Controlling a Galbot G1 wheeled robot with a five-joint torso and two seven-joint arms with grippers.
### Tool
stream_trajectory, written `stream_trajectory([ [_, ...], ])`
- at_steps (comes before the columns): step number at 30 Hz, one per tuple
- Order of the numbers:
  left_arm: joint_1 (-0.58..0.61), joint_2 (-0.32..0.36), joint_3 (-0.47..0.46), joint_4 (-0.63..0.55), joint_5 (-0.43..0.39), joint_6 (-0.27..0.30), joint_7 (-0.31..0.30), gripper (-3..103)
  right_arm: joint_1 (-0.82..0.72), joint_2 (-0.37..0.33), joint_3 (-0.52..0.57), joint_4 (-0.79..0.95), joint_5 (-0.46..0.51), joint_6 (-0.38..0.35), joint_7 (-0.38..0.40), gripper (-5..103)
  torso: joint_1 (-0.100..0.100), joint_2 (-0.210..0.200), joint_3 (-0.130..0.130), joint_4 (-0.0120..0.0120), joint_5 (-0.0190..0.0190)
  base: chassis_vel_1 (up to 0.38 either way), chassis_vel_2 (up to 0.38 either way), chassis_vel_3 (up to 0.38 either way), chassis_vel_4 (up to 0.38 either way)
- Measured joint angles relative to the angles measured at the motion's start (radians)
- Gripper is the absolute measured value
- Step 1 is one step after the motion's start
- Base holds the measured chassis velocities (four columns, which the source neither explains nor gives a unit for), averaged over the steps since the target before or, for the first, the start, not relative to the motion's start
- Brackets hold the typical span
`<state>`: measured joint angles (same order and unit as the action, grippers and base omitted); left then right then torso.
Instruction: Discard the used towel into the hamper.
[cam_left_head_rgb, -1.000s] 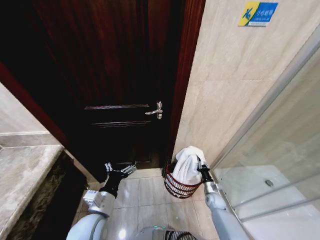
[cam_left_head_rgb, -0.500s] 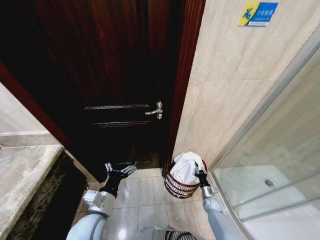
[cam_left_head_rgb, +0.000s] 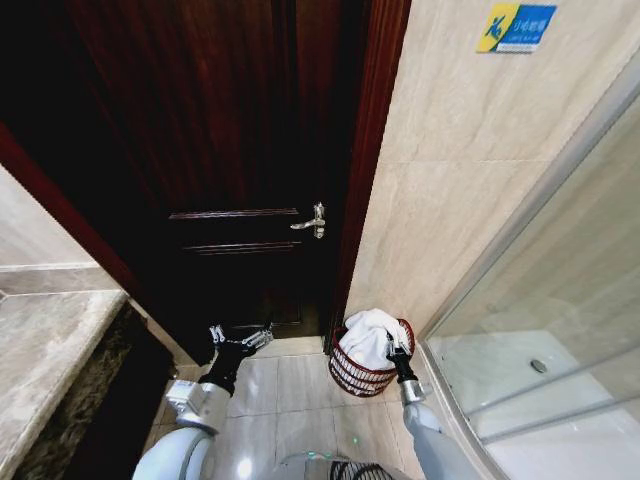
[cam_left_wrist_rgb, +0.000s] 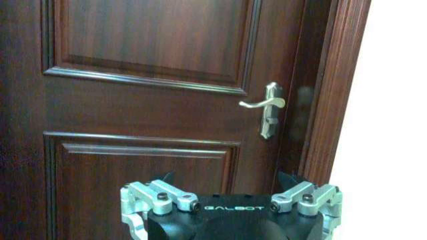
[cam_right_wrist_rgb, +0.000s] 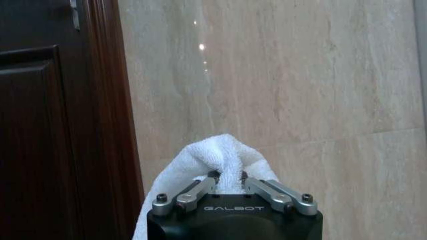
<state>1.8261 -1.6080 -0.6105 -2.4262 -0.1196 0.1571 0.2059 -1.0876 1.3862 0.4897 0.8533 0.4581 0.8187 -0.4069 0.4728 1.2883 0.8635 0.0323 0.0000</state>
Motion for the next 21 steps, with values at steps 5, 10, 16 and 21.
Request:
stream_trajectory([
  [5,0.0,0.0,0.0,0.0,0.0,0.0,0.0,100,-0.013,0.003,0.008,0.013,-0.006,0.0,0.002,8,0.0,0.0,0.0,0.0,0.0,-0.013,0.02,0.013,-0.01],
  [10,0.0,0.0,0.0,0.0,0.0,0.0,0.0,100,-0.017,0.0,0.013,0.008,-0.005,0.003,0.003,8,0.0,0.0,0.0,0.0,0.0,-0.084,0.075,0.082,-0.08],
  [16,0.0,0.0,0.0,0.0,0.0,0.0,0.0,100,-0.02,-0.002,0.015,0.011,0.004,0.004,0.002,8,0.001,0.0,0.0,0.0,-0.0002,-0.108,0.087,0.096,-0.092],
  [21,0.0,0.0,0.0,0.0,0.0,0.0,0.0,100,-0.034,0.006,0.021,-0.01,-0.041,-0.025,0.003,8,0.0,0.0,0.0,0.0001,0.0002,-0.036,0.046,0.028,-0.019],
])
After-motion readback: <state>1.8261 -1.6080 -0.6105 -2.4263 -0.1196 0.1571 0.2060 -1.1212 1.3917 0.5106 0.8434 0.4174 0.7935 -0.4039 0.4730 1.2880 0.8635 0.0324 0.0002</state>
